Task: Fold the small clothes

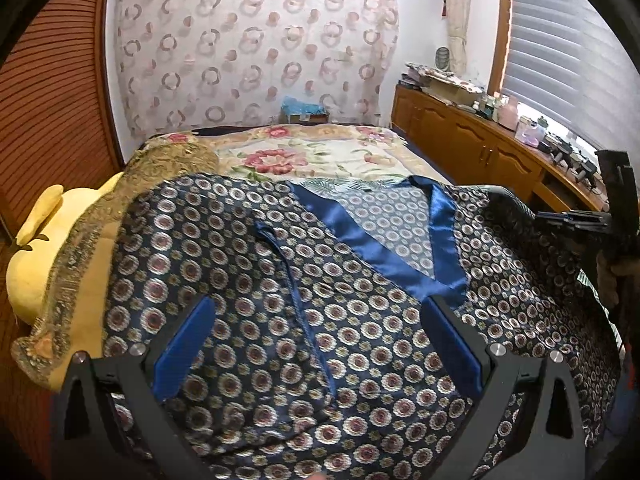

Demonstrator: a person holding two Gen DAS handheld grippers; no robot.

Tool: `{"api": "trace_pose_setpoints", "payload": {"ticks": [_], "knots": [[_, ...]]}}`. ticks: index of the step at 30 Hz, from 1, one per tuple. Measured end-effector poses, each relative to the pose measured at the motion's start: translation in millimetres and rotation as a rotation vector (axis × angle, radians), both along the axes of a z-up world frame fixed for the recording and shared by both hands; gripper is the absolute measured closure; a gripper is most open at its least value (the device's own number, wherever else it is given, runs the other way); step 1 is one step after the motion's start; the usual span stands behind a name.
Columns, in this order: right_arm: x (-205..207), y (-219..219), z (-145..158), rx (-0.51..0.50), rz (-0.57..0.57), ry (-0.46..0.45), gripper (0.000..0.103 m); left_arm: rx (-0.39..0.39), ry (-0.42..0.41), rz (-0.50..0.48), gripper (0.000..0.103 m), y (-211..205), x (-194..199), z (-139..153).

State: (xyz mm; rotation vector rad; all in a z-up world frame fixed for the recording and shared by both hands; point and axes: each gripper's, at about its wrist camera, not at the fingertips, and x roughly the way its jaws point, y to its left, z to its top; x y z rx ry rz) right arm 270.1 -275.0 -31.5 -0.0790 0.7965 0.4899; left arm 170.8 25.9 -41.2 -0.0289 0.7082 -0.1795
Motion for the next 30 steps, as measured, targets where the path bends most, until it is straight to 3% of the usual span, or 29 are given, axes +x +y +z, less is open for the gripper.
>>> {"api": "trace_pose_setpoints", "payload": {"ticks": [2,6,14,24,30], "knots": [[2.5,3.6,1.2,-0.011,0.0,-0.004,0.074,-0.002,-0.004,0.01,0.0,5.6,2.1,2.8],[7.0,-8.4,4.7,-0.021,-0.039,-0.036,0.056,0.003,-0.016,0.042,0.0,20.3,6.8,9.7],[37.2,-47.3,-28.9,-0.151,-0.16,0.025,0.055,0.01,-0.016,0.09,0.002,59.8,22.2,15.6],[47.0,-62.7,-50.8,-0.139,-0.197,0.054,0.053,0.013,0.038,0.148,0.04,109.5,54.2,14.7],[45.7,-61.7,-48.4,-0.142,-0.19,0.057,0.049,0.013,0.09,0.153,0.045,119.9,77.3,6.6]]}}
